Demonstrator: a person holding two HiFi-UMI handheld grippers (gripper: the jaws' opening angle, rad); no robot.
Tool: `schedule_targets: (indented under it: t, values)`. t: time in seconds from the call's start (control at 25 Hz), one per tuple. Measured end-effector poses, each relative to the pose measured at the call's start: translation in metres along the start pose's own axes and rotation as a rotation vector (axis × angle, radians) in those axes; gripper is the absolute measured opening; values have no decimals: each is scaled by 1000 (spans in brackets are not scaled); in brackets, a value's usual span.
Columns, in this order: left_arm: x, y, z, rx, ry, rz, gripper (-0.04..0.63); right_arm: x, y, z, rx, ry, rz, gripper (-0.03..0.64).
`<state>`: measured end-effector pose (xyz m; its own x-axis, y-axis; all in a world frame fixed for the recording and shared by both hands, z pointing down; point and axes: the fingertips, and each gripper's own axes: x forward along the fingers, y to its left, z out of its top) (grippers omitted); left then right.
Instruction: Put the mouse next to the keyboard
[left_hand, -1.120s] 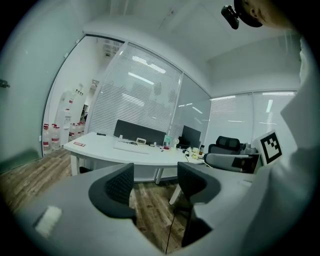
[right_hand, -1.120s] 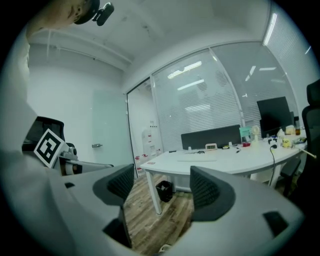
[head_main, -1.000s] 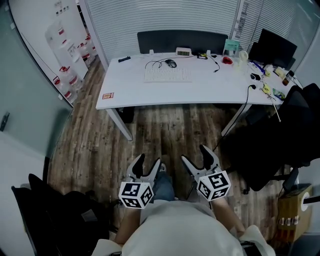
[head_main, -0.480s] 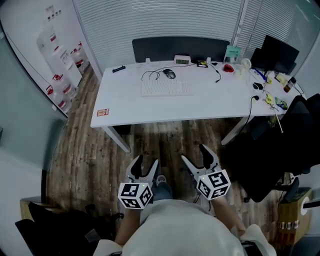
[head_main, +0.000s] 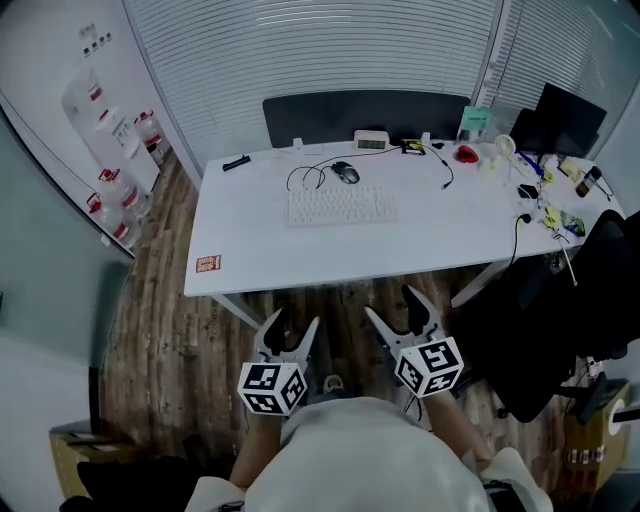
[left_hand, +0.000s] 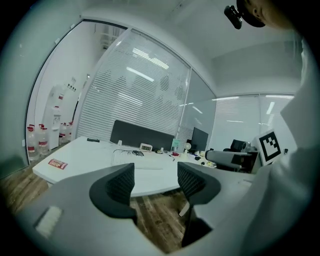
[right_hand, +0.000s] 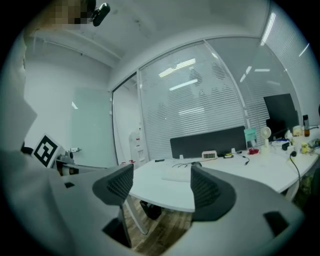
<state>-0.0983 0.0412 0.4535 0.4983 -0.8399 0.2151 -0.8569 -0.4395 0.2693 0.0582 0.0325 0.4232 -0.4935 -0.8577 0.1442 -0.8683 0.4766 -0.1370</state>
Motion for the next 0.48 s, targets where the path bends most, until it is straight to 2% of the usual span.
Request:
schedule_targets:
  t: [0.48]
  values:
    - [64, 62, 24, 4, 23, -45, 259, 93, -15, 9, 30, 1, -11, 344]
